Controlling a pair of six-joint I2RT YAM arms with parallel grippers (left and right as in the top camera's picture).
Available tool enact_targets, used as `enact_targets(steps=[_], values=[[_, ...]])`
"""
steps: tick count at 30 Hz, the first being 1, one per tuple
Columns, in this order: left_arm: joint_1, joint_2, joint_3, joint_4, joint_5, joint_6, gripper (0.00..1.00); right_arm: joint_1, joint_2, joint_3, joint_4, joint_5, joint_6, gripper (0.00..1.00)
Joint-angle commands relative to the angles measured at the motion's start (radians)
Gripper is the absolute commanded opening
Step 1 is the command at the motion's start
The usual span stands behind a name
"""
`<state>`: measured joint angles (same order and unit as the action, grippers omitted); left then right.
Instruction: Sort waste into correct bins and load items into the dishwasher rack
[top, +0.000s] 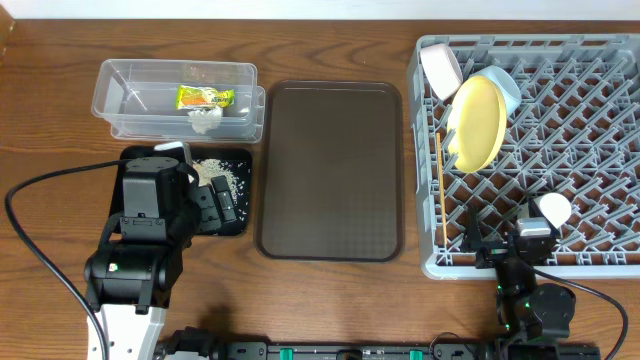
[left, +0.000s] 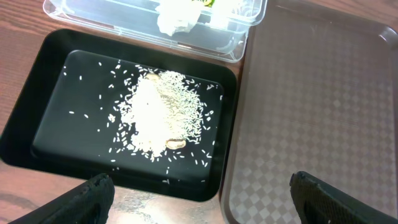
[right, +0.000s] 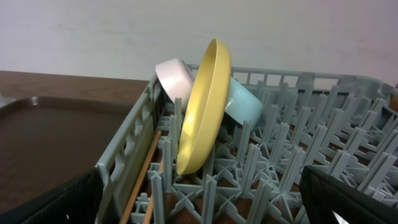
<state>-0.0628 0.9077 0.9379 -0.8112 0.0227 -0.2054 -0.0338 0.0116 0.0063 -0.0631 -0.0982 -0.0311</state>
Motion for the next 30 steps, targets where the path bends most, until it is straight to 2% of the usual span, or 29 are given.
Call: enact_targets(steps=[1,5,8,22,27,30], values=[[-0.002,-0.024,-0.003,-0.002,-0.008,-0.002,0.93,-0.006,-0.006,-0.001,-0.003,-0.011,-0.011,0.99],[0.001,-0.098,-0.013,-0.013,-0.042,0.019,0.93,-0.006,-0.006,-0.001,-0.003,-0.011,-0.011,0.99],[0.001,-0.193,-0.085,0.044,-0.07,0.018,0.93,-0.006,-0.006,-0.001,-0.003,-0.011,-0.011,0.99],[0.001,-0.735,-0.796,0.709,-0.076,0.017,0.94,-0.006,-0.006,-0.001,-0.003,-0.011,-0.011,0.99],[0.001,-0.866,-0.922,0.808,-0.084,0.018,0.93,-0.006,-0.006,-0.001,-0.003,-0.011,-0.011,0.99],[0.001,-0.906,-0.934,0.791,-0.099,0.056,0.94,-0.006,-0.006,-0.001,-0.003,-0.011,-0.011,0.99]])
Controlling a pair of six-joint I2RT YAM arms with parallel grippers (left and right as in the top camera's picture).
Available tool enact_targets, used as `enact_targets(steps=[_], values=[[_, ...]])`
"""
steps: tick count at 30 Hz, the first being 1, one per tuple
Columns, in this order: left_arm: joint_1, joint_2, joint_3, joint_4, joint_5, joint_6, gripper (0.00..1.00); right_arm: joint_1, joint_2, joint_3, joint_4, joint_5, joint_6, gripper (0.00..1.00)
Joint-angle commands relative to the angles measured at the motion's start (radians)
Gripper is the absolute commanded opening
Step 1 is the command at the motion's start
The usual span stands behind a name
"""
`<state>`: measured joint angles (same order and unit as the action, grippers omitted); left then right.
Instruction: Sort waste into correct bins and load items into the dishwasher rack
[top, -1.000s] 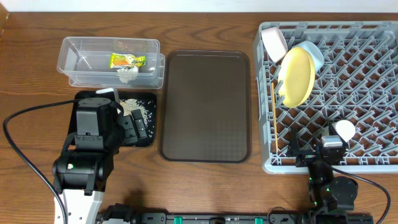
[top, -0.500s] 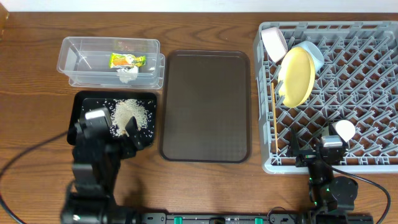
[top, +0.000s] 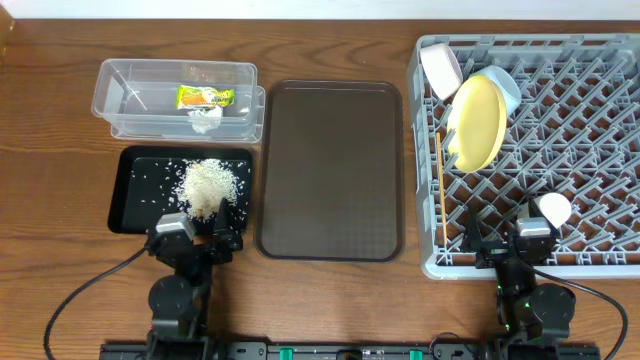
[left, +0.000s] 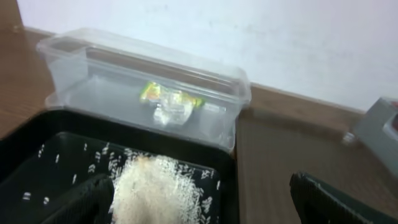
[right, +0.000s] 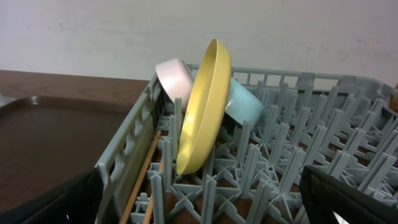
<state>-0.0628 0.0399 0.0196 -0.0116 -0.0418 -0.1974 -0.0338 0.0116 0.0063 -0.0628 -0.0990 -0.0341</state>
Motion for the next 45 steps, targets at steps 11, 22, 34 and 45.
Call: enact_targets(steps=[11,22,34,45], values=[[0.0,-0.037,-0.016,-0.058,-0.019,0.096,0.94,-0.006,-0.006,-0.001,-0.004,-0.01,-0.008,0.99],[0.0,-0.036,-0.016,-0.058,-0.019,0.096,0.94,-0.006,-0.006,-0.001,-0.004,-0.01,-0.008,0.99],[0.0,-0.036,-0.016,-0.058,-0.019,0.096,0.94,-0.006,-0.006,-0.001,-0.004,-0.01,-0.008,0.99],[0.0,-0.036,-0.016,-0.058,-0.019,0.096,0.94,-0.006,-0.006,-0.001,-0.004,-0.01,-0.008,0.99]])
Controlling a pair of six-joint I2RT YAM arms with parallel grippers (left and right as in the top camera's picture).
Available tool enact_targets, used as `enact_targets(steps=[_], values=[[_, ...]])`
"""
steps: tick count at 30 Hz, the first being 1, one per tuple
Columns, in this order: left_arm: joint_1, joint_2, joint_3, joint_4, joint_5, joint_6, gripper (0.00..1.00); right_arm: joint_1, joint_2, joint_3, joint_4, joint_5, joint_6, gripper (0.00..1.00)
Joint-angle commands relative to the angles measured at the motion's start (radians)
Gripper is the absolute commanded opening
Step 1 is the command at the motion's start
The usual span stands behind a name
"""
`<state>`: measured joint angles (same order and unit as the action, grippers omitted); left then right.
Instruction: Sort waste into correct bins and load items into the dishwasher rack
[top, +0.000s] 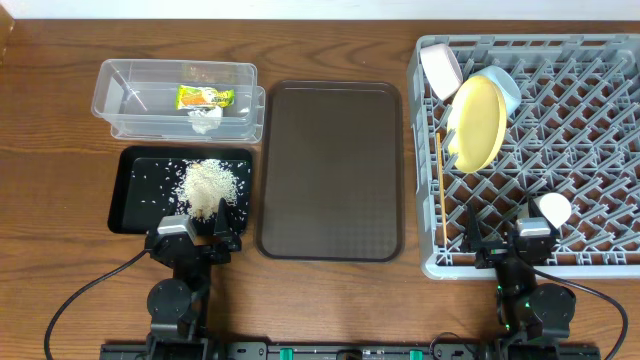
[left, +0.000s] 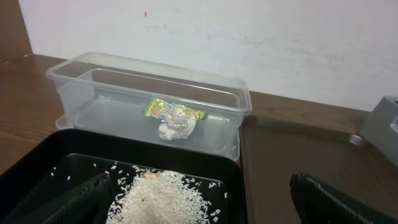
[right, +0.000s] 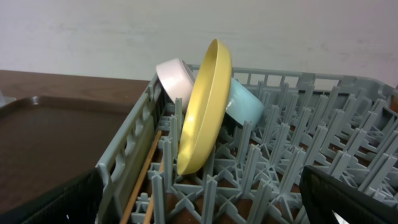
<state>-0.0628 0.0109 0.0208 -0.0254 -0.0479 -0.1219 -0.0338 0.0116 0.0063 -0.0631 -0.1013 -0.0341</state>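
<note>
A transparent bin (top: 176, 99) holds a green wrapper (left: 175, 111) and a crumpled white scrap (left: 176, 129). In front of it, a black tray (top: 135, 196) carries a heap of rice (top: 207, 184). The grey dishwasher rack (top: 600, 150) holds a pale pink bowl (right: 175, 79), a yellow plate (right: 203, 106), a light blue bowl (right: 244, 102) and wooden chopsticks (top: 439, 190). My left gripper (left: 202, 202) stands open, low at the black tray's near edge. My right gripper (right: 199, 199) is open at the rack's near left corner. Neither holds anything.
A brown serving tray (top: 331, 170) lies between the bins and the rack, with nothing on it. Both arms are folded at the table's front edge. Cables run from their bases. A white wall backs the table.
My left wrist has shifted slightly, so the transparent bin sits a little lower and sharper in its view. Its gripper is still open. The right arm has not moved.
First my left arm reached over the black tray, its open gripper looking straight down on the rice. Then it was folded back at the table's front edge, facing the bins from low down, and it stays there now. The right arm rested by the rack throughout.
</note>
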Motion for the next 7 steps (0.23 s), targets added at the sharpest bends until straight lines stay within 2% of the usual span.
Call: enact_targets(steps=[1,7], values=[[0.0,-0.007,-0.017,-0.044,-0.013,0.02,0.94,-0.006,-0.006,-0.001,-0.003,-0.008,-0.008,0.99],[0.0,-0.007,-0.017,-0.044,-0.013,0.02,0.94,-0.006,-0.006,-0.001,-0.003,-0.008,-0.008,0.99]])
